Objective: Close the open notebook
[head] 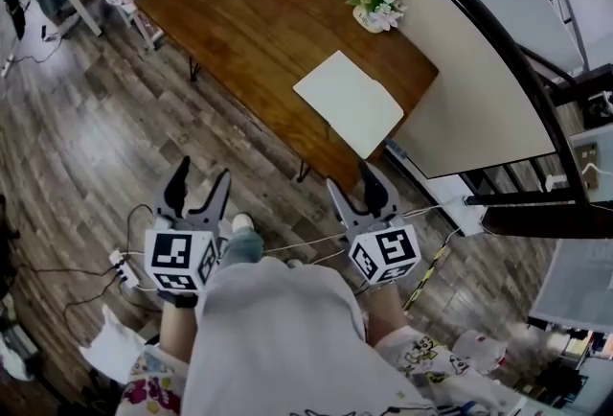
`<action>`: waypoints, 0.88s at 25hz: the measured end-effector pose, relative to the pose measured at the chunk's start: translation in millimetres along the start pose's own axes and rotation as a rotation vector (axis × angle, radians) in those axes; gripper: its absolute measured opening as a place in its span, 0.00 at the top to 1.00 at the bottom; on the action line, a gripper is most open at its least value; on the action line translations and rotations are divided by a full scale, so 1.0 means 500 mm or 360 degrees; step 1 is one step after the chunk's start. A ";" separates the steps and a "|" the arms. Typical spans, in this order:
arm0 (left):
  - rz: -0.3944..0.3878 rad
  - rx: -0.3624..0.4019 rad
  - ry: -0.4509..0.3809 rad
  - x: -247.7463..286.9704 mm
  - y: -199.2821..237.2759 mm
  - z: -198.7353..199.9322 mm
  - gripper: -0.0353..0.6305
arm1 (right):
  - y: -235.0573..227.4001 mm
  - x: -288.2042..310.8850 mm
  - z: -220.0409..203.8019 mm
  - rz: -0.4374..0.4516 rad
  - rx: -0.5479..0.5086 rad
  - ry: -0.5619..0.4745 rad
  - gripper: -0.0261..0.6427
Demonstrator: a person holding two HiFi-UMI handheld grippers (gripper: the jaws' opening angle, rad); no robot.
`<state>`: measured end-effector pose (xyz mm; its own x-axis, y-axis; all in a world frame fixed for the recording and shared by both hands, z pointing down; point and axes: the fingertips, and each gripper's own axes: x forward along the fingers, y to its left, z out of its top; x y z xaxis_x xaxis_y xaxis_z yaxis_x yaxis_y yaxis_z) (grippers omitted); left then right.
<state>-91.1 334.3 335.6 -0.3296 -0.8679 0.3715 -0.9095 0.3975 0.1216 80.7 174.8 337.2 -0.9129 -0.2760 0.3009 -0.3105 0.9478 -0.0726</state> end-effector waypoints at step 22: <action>-0.0065 -0.0033 0.0070 0.084 0.172 -0.011 0.52 | -0.003 0.133 -0.004 -0.0222 0.0083 0.0081 0.58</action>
<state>-181.6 333.6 367.0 -0.2807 -0.8697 0.4059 -0.9163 0.3687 0.1564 20.9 155.3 359.5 -0.8456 -0.3947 0.3593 -0.4479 0.8909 -0.0753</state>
